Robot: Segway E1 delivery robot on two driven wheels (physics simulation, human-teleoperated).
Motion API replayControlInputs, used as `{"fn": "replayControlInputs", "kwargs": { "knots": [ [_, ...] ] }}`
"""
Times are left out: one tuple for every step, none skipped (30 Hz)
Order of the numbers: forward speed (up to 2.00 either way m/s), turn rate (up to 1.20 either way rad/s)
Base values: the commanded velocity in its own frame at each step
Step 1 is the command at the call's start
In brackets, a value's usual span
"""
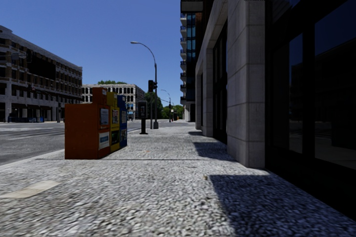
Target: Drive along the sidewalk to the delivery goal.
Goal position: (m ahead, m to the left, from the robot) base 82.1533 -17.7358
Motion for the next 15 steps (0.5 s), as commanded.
{"fn": "replayControlInputs", "kwargs": {
  "knots": [
    [2.00,-0.12],
    [2.00,-0.03],
    [2.00,0.00],
    [2.00,0.00],
    [2.00,0.00],
    [2.00,0.00],
    [2.00,0.00],
    [2.00,0.00],
    [2.00,0.00],
    [2.00,0.00],
    [2.00,0.00],
    [2.00,0.00],
    [2.00,0.00],
    [2.00,0.00],
    [2.00,0.00]
  ]
}}
